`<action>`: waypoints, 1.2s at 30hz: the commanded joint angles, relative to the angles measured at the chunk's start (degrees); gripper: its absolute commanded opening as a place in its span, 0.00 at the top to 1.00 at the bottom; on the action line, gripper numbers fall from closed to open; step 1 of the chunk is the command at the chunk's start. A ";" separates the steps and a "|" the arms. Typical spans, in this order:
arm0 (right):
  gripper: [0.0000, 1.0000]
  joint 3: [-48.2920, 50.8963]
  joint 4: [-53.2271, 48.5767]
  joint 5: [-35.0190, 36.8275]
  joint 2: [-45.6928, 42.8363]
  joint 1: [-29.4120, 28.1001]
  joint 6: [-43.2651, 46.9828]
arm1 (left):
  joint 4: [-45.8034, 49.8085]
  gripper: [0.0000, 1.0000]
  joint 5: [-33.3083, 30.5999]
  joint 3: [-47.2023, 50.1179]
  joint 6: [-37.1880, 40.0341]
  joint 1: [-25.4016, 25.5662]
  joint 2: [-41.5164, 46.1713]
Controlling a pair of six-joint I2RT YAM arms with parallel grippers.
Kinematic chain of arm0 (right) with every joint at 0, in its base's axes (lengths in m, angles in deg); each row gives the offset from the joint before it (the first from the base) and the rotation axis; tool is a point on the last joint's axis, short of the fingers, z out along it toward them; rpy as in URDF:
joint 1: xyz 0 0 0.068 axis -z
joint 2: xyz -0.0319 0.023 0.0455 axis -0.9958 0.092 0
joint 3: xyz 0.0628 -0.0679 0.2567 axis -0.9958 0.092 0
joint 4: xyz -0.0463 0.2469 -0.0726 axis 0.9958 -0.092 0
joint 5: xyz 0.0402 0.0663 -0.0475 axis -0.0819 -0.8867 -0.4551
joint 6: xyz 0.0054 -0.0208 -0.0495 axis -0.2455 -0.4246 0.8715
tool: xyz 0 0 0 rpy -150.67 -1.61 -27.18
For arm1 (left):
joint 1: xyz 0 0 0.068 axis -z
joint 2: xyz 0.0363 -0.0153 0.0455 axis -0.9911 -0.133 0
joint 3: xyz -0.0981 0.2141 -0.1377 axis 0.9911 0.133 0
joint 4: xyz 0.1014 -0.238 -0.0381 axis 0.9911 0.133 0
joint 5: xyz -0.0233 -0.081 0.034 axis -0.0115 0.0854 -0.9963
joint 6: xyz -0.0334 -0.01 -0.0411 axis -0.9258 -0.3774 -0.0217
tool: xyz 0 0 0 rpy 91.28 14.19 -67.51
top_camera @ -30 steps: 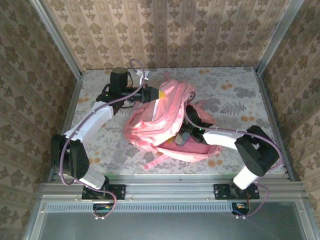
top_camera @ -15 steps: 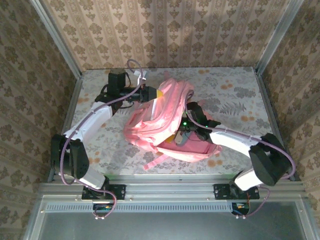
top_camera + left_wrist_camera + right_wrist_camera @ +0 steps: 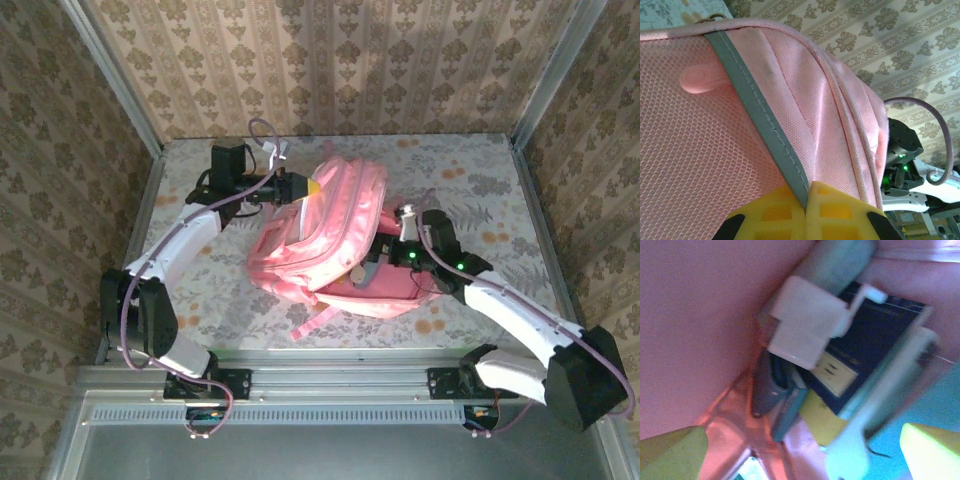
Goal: Pack the student bag
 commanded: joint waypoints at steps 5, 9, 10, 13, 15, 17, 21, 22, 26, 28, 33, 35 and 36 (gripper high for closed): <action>0.02 3.77 -15.07 7.95 -14.78 3.78 3.76 | 11.12 1.00 -6.05 -2.51 10.00 0.54 1.84; 0.10 2.03 -23.14 16.45 -20.34 4.09 5.16 | 14.65 1.00 -10.34 -3.43 12.46 3.35 -0.76; 0.13 1.12 -25.25 19.22 -21.14 4.07 5.74 | 15.61 1.00 -11.43 -4.10 13.03 4.28 -2.00; 0.22 -1.03 -30.09 26.66 -23.79 4.08 7.03 | 17.43 1.00 -13.98 -5.89 13.70 7.54 -5.25; 0.33 -2.45 -31.50 29.52 -25.83 4.14 8.13 | 18.44 1.00 -15.99 -7.18 13.97 9.34 -7.51; 0.45 -3.78 -31.90 29.83 -26.86 4.15 9.48 | 20.02 1.00 -18.12 -8.35 14.64 11.12 -9.68; 0.75 -5.94 -32.38 26.34 -26.41 4.17 11.73 | 20.79 1.00 -21.47 -9.79 13.90 13.88 -14.00; 0.82 -6.05 -32.17 25.41 -26.31 4.18 11.81 | 20.81 1.00 -22.23 -10.05 13.57 14.23 -15.00; 1.00 -5.32 -29.49 16.79 -25.19 4.05 12.82 | 20.89 1.00 -25.84 -12.07 11.41 14.67 -19.95; 1.00 -5.55 -28.62 11.46 -22.90 3.90 13.12 | 21.17 1.00 -26.30 -13.61 10.41 14.54 -22.33; 1.00 -8.20 -30.07 10.98 -16.89 -1.50 14.56 | 20.19 1.00 -30.05 -15.46 6.68 13.48 -26.20; 1.00 -8.51 -29.65 11.12 -15.64 -3.67 14.85 | 18.13 1.00 -30.49 -14.82 3.92 12.29 -26.55; 0.97 -8.52 -29.23 11.33 -14.96 -4.82 14.59 | 16.65 1.00 -30.44 -14.45 2.10 11.47 -26.55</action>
